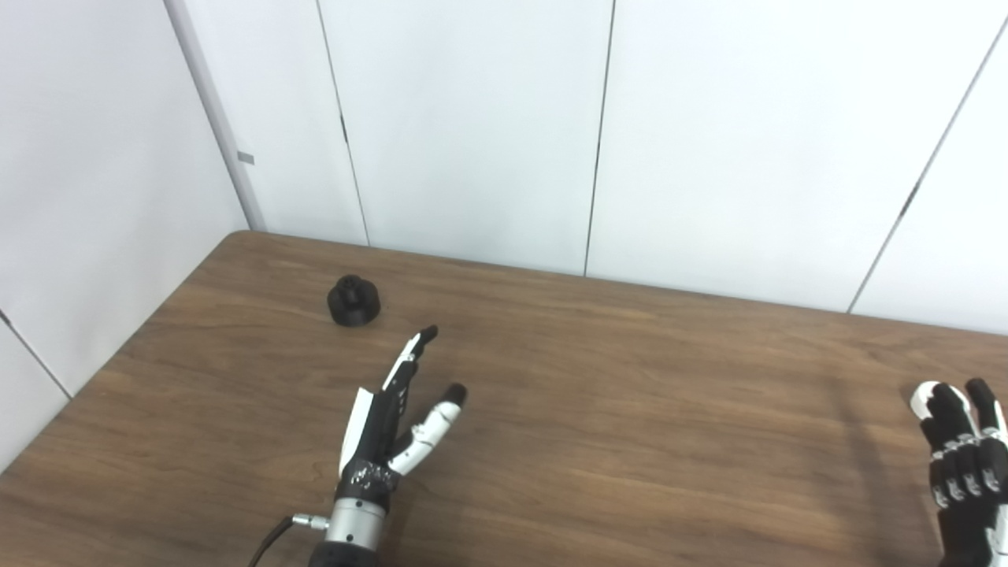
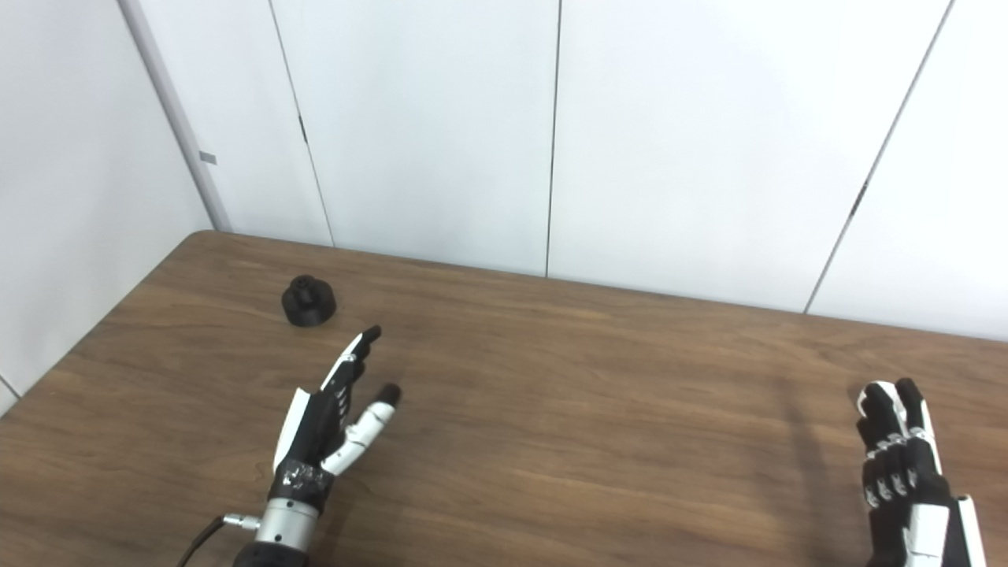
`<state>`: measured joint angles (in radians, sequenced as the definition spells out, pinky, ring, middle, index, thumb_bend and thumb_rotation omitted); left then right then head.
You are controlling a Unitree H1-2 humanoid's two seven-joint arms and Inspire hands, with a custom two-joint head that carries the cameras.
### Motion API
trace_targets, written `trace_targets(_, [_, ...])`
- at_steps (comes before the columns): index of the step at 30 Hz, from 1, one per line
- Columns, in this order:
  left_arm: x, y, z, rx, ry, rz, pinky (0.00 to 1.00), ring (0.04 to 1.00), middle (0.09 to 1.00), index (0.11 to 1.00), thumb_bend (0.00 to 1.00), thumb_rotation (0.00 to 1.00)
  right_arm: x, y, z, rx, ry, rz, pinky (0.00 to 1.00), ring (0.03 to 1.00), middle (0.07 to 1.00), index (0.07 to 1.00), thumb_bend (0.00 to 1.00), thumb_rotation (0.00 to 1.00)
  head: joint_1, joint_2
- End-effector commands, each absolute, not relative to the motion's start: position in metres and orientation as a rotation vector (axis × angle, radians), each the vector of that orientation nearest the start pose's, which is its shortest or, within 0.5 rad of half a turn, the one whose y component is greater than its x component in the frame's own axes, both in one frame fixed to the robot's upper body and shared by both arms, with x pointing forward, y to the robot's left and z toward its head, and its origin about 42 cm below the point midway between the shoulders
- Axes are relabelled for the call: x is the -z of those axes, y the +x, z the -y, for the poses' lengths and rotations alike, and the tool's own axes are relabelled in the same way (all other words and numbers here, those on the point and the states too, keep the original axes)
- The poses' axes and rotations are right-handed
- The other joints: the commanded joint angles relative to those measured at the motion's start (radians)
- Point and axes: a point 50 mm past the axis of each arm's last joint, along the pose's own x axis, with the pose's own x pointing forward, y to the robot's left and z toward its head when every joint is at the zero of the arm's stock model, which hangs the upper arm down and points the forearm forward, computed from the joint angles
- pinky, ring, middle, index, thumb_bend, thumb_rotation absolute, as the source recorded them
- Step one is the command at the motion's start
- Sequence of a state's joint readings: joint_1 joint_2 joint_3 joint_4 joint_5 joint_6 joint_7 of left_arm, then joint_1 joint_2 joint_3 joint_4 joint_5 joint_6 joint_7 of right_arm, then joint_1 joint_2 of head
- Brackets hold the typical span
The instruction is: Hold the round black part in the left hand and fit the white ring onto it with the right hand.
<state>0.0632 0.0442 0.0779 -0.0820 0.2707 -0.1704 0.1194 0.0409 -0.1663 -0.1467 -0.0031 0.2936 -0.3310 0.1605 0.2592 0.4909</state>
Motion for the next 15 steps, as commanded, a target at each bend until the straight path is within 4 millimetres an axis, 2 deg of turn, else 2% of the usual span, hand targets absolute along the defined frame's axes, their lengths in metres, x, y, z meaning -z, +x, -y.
trace_targets(1, [-0.119, 0.256, -0.257, -0.218, 0.383, 0.204, 1.0, 0.982, 0.97, 0.928, 0.72, 0.28, -0.075, 0.234, 0.306, 0.058, 0.093, 0.168, 1.0, 0.981, 0.943, 0.979, 0.59, 0.95, 0.0, 0.001])
trace_targets(7, [-0.154, 0.267, -0.275, -0.28, 0.473, 0.237, 1.0, 1.0, 0.969, 0.9, 0.85, 0.21, -0.078, 0.233, 0.311, 0.072, 0.091, 0.168, 1.0, 0.991, 0.948, 0.98, 0.59, 0.95, -0.003, 0.004])
trace_targets(11, [-0.172, 0.276, -0.288, -0.304, 0.552, 0.236, 1.0, 1.0, 0.967, 0.899, 0.92, 0.25, -0.075, 0.234, 0.313, 0.082, 0.087, 0.179, 1.0, 0.966, 0.949, 0.979, 0.58, 0.95, -0.005, 0.005])
trace_targets(15, [-0.181, 0.288, -0.302, -0.33, 0.61, 0.251, 1.0, 1.0, 0.967, 0.887, 0.97, 0.29, -0.074, 0.232, 0.313, 0.075, 0.085, 0.18, 1.0, 0.969, 0.952, 0.984, 0.58, 0.94, -0.003, 0.008])
